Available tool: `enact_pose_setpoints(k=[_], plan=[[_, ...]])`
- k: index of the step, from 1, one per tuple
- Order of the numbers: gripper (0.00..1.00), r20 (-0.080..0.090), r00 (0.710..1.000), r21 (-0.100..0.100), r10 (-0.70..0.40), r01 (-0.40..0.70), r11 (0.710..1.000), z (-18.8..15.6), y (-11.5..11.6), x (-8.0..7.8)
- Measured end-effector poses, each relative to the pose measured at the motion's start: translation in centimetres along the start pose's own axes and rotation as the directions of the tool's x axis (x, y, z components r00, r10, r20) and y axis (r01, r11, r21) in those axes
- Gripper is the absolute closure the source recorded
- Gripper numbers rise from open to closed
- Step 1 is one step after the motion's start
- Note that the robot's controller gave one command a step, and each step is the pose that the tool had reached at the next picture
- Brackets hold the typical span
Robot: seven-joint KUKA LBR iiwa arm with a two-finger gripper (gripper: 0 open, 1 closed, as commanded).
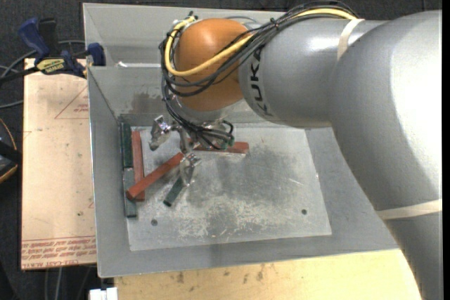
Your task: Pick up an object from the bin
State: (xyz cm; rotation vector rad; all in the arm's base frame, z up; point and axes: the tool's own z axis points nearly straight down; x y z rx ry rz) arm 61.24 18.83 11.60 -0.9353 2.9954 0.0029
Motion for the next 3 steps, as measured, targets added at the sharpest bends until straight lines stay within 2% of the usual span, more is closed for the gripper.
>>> enact_pose_setpoints(k=[1,2,3], plan=[[0.0,0.0,1.0,0.0,0.0,0.0,1.0,0.0,0.0,0.0],[1.0,0.001,0.996,-0.001,-0.089,0.089,0.996,3.9,-1.5,0.1],[1.0,0.001,0.996,-0.001,-0.089,0.089,0.996,3.9,-1.5,0.1]])
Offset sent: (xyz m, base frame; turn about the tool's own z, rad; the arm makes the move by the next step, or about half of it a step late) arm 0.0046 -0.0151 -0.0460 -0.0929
